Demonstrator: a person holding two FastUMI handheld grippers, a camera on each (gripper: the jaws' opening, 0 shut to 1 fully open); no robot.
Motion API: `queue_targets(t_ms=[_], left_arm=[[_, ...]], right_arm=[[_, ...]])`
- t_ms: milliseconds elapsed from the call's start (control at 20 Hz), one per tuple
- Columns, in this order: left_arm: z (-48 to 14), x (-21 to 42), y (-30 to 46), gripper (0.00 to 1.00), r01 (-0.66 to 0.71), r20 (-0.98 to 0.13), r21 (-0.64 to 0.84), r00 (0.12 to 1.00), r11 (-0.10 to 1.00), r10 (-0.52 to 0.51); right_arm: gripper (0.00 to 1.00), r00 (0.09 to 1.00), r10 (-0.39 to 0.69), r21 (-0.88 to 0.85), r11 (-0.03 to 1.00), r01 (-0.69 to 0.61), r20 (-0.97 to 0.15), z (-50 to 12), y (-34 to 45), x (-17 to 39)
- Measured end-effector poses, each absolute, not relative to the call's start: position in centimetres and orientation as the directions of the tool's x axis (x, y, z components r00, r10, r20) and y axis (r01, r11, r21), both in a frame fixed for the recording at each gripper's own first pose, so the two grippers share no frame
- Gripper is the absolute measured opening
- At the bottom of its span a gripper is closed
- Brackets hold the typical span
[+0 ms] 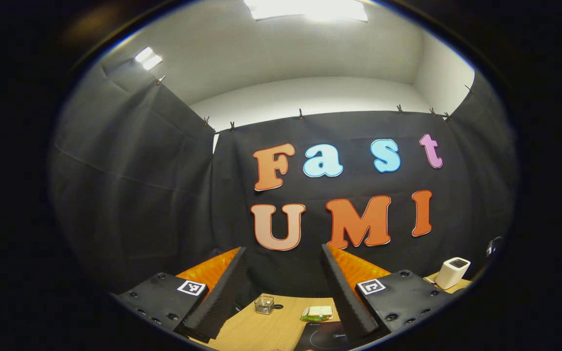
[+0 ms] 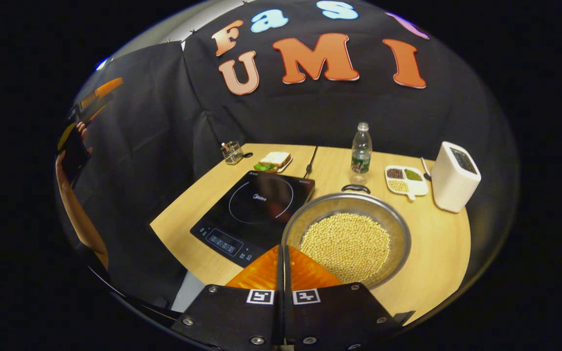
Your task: First push the handle of the pot to place it horizontally, then grasp the pot with both hands and set it on the induction cooktop.
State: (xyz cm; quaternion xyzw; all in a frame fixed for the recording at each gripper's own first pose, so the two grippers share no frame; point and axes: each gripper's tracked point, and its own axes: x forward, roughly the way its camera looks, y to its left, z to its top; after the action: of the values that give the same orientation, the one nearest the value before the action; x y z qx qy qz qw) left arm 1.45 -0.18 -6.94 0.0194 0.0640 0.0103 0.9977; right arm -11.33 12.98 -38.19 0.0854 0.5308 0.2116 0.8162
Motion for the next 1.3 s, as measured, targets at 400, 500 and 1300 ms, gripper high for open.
queue_targets(t_ms=[400, 500, 1300], left_arm=[[-8.7, 2.0, 0.9, 0.97, -0.038, -0.171, 0.046, 0.984, 0.998, 0.045], [-8.7, 2.0, 0.9, 0.96, -0.04, -0.169, 0.058, 0.984, 0.998, 0.049], [-10.8, 2.6, 0.4, 0.98, -0.037, -0.204, 0.056, 0.978, 0.998, 0.048]], right_arm=[[0.0, 0.107, 0.472, 0.445, 0.871, -0.209, -0.875, -43.9, 14.8, -15.5], [0.0, 0.072, 0.482, 0.46, 0.864, -0.207, -0.873, -44.6, 15.3, -16.3], [0.0, -0.011, 0.444, 0.442, 0.888, -0.126, -0.896, -49.3, 13.3, -18.4]])
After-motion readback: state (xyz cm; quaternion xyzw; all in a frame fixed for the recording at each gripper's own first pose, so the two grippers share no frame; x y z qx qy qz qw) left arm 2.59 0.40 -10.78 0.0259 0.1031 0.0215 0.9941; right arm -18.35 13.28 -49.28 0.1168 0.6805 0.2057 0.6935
